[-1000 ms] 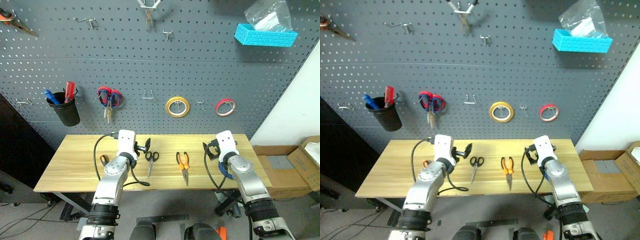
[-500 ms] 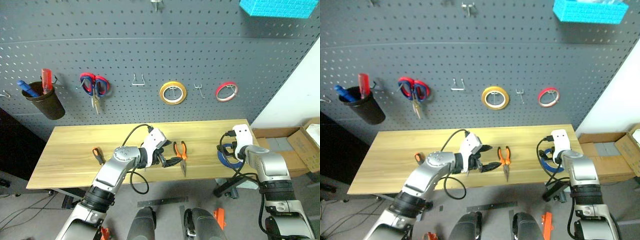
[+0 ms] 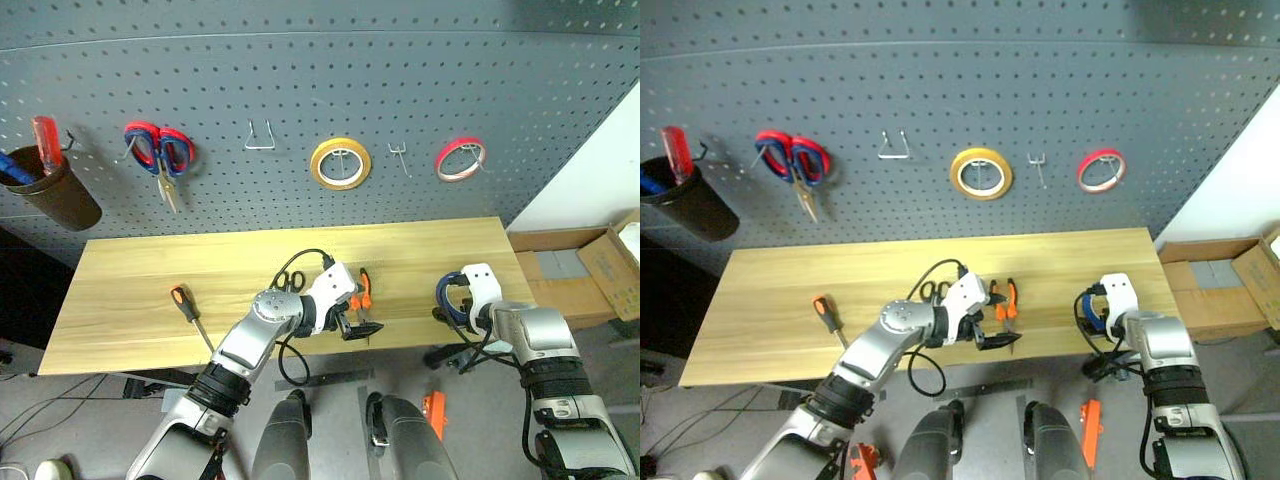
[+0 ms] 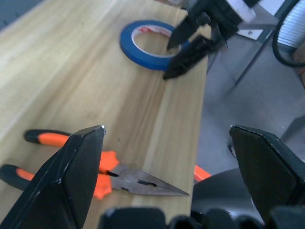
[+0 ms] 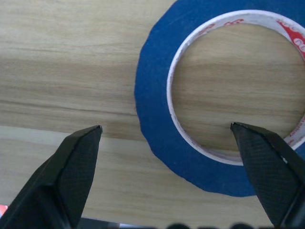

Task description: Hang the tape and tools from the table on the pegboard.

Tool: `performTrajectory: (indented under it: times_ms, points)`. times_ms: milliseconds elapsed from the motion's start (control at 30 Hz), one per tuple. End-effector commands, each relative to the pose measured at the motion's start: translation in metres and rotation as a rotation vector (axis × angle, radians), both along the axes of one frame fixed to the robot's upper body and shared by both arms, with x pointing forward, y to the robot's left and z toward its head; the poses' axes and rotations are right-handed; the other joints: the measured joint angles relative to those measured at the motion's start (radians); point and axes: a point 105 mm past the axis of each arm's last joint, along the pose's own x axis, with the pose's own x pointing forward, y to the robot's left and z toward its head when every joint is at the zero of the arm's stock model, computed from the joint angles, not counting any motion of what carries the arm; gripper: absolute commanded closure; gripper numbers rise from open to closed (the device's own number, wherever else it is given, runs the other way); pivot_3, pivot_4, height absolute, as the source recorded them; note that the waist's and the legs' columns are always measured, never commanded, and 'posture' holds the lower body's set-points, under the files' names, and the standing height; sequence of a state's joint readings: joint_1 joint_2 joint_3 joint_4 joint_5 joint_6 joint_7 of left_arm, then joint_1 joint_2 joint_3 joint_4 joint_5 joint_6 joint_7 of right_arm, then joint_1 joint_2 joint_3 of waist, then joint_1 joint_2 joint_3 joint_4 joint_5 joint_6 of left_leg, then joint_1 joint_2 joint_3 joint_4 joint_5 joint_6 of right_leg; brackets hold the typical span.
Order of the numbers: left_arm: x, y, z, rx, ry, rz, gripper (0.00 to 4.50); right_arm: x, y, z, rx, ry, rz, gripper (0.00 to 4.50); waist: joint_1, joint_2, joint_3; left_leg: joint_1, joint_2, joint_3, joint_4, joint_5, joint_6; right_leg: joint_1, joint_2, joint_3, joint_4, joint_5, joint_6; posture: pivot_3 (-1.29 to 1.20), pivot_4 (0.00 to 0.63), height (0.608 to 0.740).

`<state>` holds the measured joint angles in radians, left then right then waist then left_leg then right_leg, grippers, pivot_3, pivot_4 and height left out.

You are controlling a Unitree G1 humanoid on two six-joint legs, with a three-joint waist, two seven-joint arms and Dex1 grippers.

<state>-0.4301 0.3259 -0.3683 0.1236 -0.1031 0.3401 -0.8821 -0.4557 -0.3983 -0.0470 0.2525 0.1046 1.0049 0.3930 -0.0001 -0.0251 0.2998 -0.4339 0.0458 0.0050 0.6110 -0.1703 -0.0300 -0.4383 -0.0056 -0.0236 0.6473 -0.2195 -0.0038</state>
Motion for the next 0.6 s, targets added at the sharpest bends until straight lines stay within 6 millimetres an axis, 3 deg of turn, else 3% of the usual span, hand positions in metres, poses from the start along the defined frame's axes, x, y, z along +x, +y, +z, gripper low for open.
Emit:
performTrajectory:
  times_ms: [33,167,267,600]
  points:
    - [-0.004,0.0,0.004,-0.005,-0.028,-0.015,0.03,-0.001,-0.002,-0.009,0.015,0.026,-0.004,0.0,-0.002,-0.004,0.003,0.0,0.0,0.001,0.0,0.0,0.0,0.0,0.0,0.001,0.0,0.0,0.0,0.04,0.375,0.74]
    - [-0.004,0.001,0.006,-0.016,-0.019,-0.001,0.03,0.003,0.001,-0.012,0.028,0.032,0.016,0.0,-0.002,-0.009,0.008,0.0,0.0,0.001,0.0,0.0,0.0,0.0,0.001,0.002,0.0,0.0,0.0,0.05,0.378,0.74]
    - [-0.003,0.003,0.008,-0.022,-0.016,0.012,0.0,0.008,0.001,-0.011,0.026,0.025,0.018,0.56,-0.002,-0.01,0.009,0.0,0.001,0.001,0.0,0.0,0.0,0.0,0.001,0.003,-0.001,0.0,0.0,0.05,0.375,0.74]
    - [0.007,0.002,0.011,-0.025,-0.031,0.035,0.0,0.014,-0.002,-0.007,0.02,0.001,0.003,3.86,-0.002,-0.01,0.009,0.0,0.001,0.004,-0.001,0.0,-0.001,-0.002,0.001,0.005,-0.001,0.0,0.001,0.04,0.362,0.74]
